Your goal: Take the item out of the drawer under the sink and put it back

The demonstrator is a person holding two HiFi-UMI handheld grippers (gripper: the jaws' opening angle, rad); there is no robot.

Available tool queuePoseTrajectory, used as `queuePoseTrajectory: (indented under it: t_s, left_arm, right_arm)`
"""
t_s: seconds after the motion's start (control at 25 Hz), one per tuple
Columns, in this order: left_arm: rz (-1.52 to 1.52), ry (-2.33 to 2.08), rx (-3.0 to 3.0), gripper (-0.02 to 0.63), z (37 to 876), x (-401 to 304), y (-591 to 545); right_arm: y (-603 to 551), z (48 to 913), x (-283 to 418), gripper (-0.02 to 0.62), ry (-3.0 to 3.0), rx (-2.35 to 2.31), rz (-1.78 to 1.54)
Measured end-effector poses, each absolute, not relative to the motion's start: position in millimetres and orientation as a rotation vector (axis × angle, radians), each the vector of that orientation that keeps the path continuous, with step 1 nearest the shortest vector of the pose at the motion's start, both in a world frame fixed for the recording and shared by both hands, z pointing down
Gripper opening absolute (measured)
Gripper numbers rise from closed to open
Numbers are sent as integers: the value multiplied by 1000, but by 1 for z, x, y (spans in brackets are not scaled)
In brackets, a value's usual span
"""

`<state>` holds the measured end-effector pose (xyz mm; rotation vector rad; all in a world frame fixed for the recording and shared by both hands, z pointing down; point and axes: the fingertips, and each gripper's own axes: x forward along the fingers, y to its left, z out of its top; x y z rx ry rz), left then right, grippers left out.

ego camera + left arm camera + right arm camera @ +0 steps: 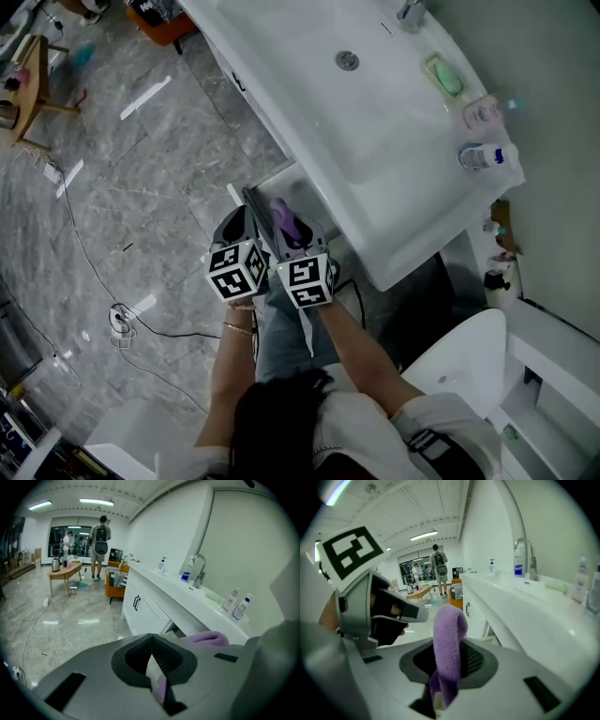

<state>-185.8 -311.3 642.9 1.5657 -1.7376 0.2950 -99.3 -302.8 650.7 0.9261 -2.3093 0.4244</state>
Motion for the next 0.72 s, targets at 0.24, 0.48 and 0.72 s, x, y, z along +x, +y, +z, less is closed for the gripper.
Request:
queuePoseTrajectory:
  t_s: [0.24, 0.48, 0.72]
  left_arm:
    - [276, -1756, 1598, 3, 613, -176, -301]
    - [216, -1773, 1659, 3, 568, -160, -296]
    - [171, -1804, 1779, 3, 521, -140, -289]
  right_arm:
    - [-304, 600, -94, 103, -2392, 940, 349]
    - [-297, 547, -81, 103, -2459, 998, 309]
    - [-298, 491, -61, 103, -2514, 1075, 263]
